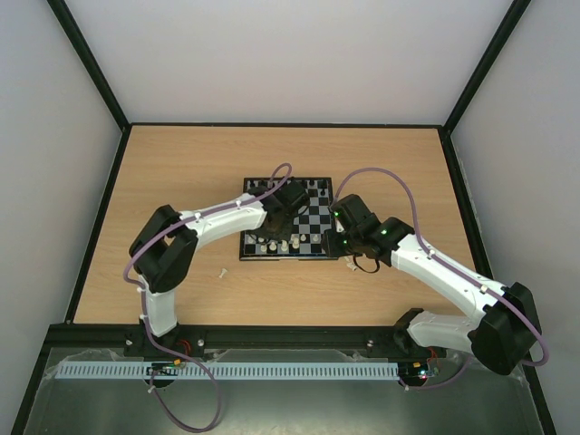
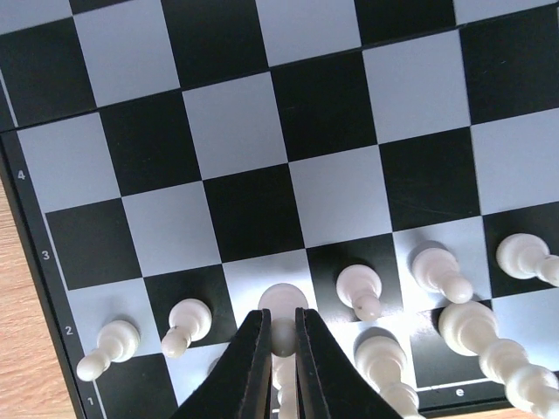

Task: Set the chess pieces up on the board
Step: Place the chess piece on the chessboard.

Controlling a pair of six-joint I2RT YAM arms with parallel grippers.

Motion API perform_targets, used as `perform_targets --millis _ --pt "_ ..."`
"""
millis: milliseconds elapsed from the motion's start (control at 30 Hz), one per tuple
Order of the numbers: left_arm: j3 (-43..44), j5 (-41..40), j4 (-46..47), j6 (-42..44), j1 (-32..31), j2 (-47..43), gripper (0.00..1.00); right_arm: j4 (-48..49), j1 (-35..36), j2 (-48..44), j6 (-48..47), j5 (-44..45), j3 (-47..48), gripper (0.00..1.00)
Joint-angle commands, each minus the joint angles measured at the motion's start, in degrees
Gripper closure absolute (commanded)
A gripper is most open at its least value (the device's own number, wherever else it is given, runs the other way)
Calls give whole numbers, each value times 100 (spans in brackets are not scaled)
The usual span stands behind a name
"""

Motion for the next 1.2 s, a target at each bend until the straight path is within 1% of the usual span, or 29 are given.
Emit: perform_targets --millis 0,467,567,733,833,1000,1167 --pt "-137 49 41 81 72 143 96 -115 28 -87 -39 -3 -74 63" --pt "-320 73 144 80 85 207 95 -106 31 -69 -34 5 -82 63" --pt "-337 74 154 85 85 193 93 -101 34 -60 -39 -10 -76 63" --pt "-307 45 148 81 84 231 84 -106 29 -60 -38 -10 -80 63" --pt "-238 -13 121 77 88 239 83 -106 35 -60 -34 -6 -83 63" --pt "-25 -128 -23 72 85 157 77 -106 30 -60 -39 -13 -82 63" --pt "259 -228 -204 98 84 -118 74 -106 33 -51 -39 -10 -76 63"
